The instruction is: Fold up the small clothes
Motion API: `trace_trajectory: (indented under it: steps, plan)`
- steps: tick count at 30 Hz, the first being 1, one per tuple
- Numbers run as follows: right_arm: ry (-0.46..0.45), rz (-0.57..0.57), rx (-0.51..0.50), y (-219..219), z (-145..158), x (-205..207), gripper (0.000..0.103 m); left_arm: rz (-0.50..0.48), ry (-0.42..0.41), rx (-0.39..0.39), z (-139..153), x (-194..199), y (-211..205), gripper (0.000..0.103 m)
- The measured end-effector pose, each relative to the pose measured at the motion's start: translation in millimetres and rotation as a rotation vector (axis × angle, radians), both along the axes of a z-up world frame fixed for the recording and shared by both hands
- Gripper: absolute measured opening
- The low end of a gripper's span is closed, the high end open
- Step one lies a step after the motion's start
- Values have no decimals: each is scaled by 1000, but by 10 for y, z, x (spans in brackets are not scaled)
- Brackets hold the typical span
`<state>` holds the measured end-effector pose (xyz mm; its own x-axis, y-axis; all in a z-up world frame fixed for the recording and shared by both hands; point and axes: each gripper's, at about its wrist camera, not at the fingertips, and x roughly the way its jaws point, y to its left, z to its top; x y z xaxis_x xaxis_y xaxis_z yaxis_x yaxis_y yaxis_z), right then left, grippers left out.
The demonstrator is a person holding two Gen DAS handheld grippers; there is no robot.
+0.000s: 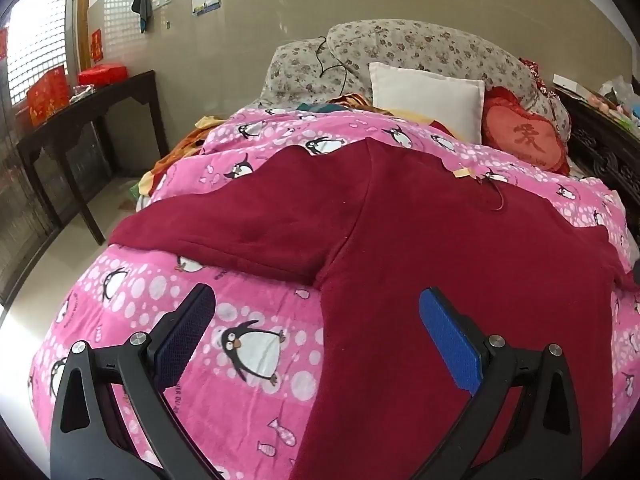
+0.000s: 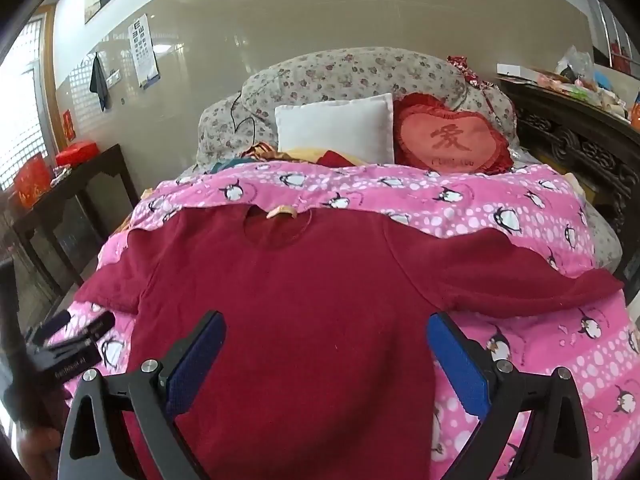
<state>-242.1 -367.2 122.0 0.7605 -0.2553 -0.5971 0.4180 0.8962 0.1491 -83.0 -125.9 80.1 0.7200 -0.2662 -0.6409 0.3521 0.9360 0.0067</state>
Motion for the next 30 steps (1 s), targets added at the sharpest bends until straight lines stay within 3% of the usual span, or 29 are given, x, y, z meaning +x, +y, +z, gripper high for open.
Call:
trace_trajectory:
  steps: [11,17,25,30]
  plan:
    - [-11,-20,-4,109,-52,306,100,-16,15,-2,-87,103,-172,103]
    - [16,-30,-68,154,-201,468,100,-20,30,-4,-150,177,-232,103]
    - [25,-15,-22,53,-398,572,100,-6,52,6,-238,311,-231,103]
    - [66,-13,-46,94,-469,633,100,0,63,3,-273,360,-221,103]
